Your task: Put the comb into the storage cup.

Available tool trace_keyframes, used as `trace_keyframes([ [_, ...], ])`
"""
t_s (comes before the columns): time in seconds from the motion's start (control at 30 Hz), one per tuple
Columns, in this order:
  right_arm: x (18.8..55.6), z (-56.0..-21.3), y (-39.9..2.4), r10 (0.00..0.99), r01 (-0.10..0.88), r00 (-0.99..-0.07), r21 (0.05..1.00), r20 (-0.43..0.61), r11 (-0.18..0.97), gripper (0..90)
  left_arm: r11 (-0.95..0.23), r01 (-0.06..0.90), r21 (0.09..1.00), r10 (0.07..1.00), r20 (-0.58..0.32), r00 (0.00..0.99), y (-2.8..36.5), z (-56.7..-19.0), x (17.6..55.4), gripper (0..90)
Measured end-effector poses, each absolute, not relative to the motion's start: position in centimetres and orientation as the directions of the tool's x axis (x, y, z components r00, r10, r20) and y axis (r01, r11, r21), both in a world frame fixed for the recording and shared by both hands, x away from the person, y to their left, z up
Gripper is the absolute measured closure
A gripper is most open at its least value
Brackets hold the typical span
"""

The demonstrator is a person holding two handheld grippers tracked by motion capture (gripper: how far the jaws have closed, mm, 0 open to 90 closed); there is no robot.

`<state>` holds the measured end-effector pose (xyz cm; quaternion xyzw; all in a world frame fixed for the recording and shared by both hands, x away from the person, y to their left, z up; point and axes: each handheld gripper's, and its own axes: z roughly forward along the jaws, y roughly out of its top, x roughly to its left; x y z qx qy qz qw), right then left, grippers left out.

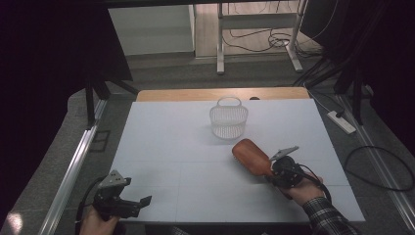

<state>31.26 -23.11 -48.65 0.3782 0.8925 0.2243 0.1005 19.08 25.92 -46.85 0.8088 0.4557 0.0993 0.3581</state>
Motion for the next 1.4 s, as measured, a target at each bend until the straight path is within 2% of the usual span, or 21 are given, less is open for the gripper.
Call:
trace_keyframes([
  [0.27,31.0,-48.1,-23.3,0.722,0.621,-0.692,0.506,-0.005,0.598,71.8,-0.333,0.647,0.686,0.801,-0.157,0.578,25.7,-46.6,19.6,0.0],
  [0.37,30.9,-47.8,-23.4,0.72,0.612,-0.694,0.526,-0.001,0.591,71.9,-0.325,0.636,0.7,0.777,-0.185,0.601,25.5,-46.6,20.0,0.0],
  [0.57,30.6,-47.1,-23.5,0.715,0.589,-0.699,0.565,-0.003,0.578,71.8,-0.338,0.621,0.708,0.757,-0.188,0.626,24.8,-46.4,20.7,0.0],
  [0.87,30.2,-45.9,-23.7,0.72,0.563,-0.694,0.623,-0.001,0.543,71.8,-0.312,0.624,0.717,0.727,-0.242,0.642,23.2,-45.9,22.2,0.0],
  [1.13,30.0,-45.4,-23.7,0.712,0.543,-0.702,0.65,0.004,0.531,71.8,-0.335,0.608,0.72,0.719,-0.222,0.659,21.7,-44.7,23.6,0.0],
  [1.4,29.8,-44.8,-23.8,0.714,0.528,-0.7,0.679,0.009,0.51,71.8,-0.331,0.596,0.732,0.688,-0.245,0.683,20.0,-43.9,25.4,0.0],
])
